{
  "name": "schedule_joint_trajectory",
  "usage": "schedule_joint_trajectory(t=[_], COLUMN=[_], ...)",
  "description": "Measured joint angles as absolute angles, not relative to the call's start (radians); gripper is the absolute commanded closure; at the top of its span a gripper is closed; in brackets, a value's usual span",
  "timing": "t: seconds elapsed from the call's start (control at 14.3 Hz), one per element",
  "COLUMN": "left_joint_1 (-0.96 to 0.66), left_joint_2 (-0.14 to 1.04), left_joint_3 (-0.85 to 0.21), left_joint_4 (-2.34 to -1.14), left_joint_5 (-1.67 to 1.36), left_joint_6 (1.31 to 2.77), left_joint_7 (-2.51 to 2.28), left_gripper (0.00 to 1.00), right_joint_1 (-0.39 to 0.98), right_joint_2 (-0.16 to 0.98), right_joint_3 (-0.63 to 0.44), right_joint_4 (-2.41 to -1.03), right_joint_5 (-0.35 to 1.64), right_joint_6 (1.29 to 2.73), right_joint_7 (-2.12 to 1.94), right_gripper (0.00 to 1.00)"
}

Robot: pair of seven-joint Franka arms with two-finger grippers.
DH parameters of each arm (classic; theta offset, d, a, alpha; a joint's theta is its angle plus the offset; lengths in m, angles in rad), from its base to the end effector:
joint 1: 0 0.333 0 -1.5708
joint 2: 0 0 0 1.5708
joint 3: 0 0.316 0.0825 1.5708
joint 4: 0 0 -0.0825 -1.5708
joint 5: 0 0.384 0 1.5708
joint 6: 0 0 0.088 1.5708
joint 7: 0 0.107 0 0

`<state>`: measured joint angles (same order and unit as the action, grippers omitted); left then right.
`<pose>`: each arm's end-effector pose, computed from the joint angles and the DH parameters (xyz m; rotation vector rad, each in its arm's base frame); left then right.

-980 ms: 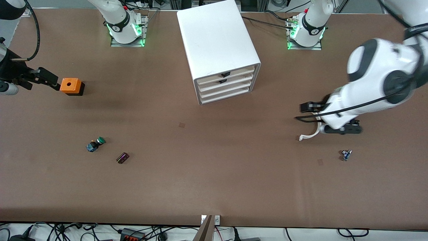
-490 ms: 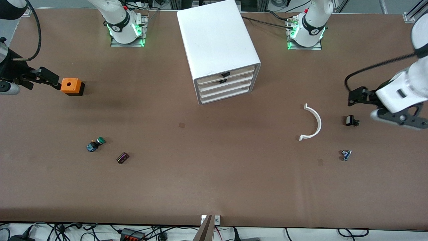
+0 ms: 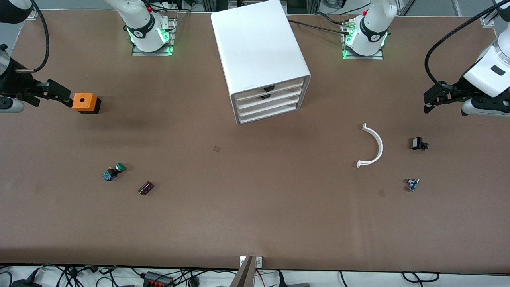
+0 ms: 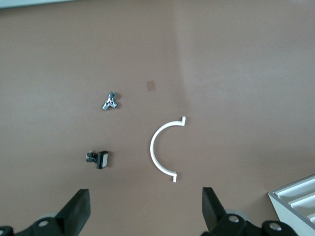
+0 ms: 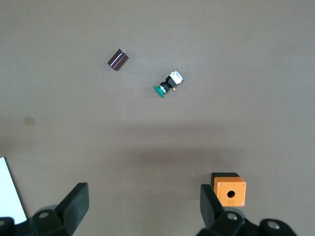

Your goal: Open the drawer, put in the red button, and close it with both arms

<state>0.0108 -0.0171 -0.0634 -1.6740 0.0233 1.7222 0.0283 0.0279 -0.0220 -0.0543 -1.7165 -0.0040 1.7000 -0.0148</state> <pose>0.5609 -0.0277 0.5985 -3.1138 0.1304 -0.1022 0.5552 -0.0153 0.5787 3.1387 -0.0174 0.0085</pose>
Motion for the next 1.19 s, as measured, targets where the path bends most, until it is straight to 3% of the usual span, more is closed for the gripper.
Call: schedule_joint_trajectory(t=[1.19], left_joint_1=[0.004], left_joint_2=[-0.023], left_joint_3=[-0.062], left_joint_4=[-1.694], left_joint_5=[0.021], left_joint_6=[1.682], left_joint_7=[0.022], left_gripper=[0.00], right_joint_1=[0.028], right_joint_2=[-0.022], right_joint_3=[-0.053], right_joint_4=[-1.716], right_joint_5=[-0.008], right_joint_6=[1.701], right_joint_7=[-0.015], right_gripper=[0.00])
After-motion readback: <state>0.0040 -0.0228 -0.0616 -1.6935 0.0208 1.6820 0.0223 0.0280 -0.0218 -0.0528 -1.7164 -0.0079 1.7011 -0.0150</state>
